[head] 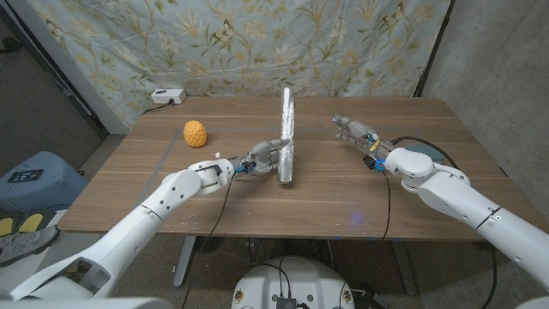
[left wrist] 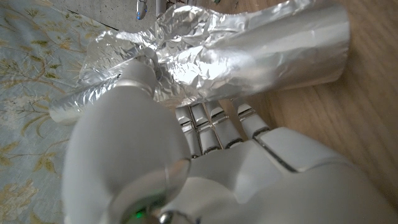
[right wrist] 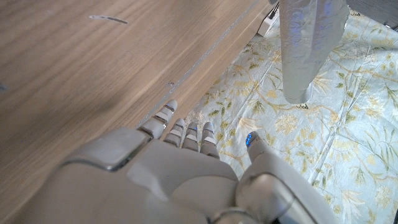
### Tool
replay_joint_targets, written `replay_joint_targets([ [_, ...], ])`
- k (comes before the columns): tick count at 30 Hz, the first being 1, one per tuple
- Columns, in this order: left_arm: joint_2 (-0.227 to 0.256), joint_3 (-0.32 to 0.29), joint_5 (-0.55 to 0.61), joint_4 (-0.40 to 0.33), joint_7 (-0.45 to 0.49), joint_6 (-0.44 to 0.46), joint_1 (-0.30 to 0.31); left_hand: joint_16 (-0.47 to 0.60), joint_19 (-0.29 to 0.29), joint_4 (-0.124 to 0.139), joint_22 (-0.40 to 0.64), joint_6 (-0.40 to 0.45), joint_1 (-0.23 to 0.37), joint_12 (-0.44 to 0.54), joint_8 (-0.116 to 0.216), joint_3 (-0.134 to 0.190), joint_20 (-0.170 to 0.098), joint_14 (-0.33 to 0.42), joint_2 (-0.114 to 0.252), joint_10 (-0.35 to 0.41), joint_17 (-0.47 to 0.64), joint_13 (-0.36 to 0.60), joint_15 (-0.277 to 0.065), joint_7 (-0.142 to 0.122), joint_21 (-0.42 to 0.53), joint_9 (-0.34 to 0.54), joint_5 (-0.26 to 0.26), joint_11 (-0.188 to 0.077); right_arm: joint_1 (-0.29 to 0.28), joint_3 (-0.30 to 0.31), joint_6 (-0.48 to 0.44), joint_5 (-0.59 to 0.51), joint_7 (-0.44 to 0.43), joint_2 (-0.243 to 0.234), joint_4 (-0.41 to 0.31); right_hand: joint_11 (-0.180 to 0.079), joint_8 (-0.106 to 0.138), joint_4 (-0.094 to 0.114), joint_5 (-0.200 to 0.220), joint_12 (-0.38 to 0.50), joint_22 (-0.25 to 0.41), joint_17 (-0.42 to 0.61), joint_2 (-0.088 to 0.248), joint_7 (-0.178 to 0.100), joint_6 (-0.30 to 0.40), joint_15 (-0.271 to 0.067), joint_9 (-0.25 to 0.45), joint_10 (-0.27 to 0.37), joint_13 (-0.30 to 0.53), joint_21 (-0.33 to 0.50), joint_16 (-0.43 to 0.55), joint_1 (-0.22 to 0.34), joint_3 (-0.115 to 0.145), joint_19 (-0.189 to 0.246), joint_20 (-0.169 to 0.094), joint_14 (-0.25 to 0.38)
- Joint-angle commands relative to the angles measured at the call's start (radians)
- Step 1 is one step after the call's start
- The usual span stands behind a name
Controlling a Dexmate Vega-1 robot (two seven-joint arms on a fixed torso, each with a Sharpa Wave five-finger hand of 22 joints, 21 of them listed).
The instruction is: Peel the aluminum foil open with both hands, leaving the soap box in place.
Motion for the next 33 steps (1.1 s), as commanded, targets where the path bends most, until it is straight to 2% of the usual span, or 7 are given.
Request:
replay_joint_targets([
  [1, 0.025, -0.015, -0.052, -0.014, -0.008, 0.012, 0.021, -0.004, 0.001, 0.016, 0.006, 0.037, 0.013, -0.004, 0.187, 0.019, 0.007, 0.007, 0.078, 0.032, -0.005, -0.006, 0.008, 0.028, 0.010, 0.002, 0.007, -0.013, -0.025, 0.007, -0.022, 0.009, -0.016, -0.012, -0.039, 0.000, 0.001, -0.006, -0.003, 0.001, 0.002, 0.005, 0.020, 0.006, -0.001, -0.018, 0.006, -0.013, 0.005, 0.007, 0.008, 0.013, 0.002, 0.001, -0.076, -0.008],
  [16, 0.051, -0.032, -0.087, -0.016, -0.014, 0.012, 0.046, -0.011, 0.004, 0.017, 0.006, 0.034, 0.003, -0.031, 0.184, 0.026, 0.007, 0.011, 0.077, 0.047, -0.016, -0.037, 0.010, 0.024, 0.015, -0.004, 0.016, -0.008, -0.043, -0.001, -0.045, 0.013, -0.031, -0.015, -0.072, -0.001, 0.001, -0.008, -0.004, 0.001, 0.002, 0.005, 0.021, 0.007, -0.001, -0.018, 0.006, -0.013, 0.005, 0.007, 0.009, 0.015, 0.001, 0.002, -0.075, -0.009],
  [33, 0.098, -0.047, -0.127, -0.040, -0.036, 0.049, 0.054, -0.015, -0.010, 0.018, 0.006, 0.009, -0.004, -0.070, 0.171, 0.026, 0.019, -0.011, 0.081, 0.027, -0.012, -0.066, 0.032, 0.043, 0.014, -0.010, 0.020, 0.014, -0.086, 0.007, -0.037, 0.017, -0.061, -0.019, -0.111, -0.002, 0.002, -0.012, -0.004, 0.002, 0.002, 0.005, 0.025, 0.008, 0.001, -0.017, 0.006, -0.012, 0.005, 0.007, 0.010, 0.020, 0.001, 0.003, -0.075, -0.006],
])
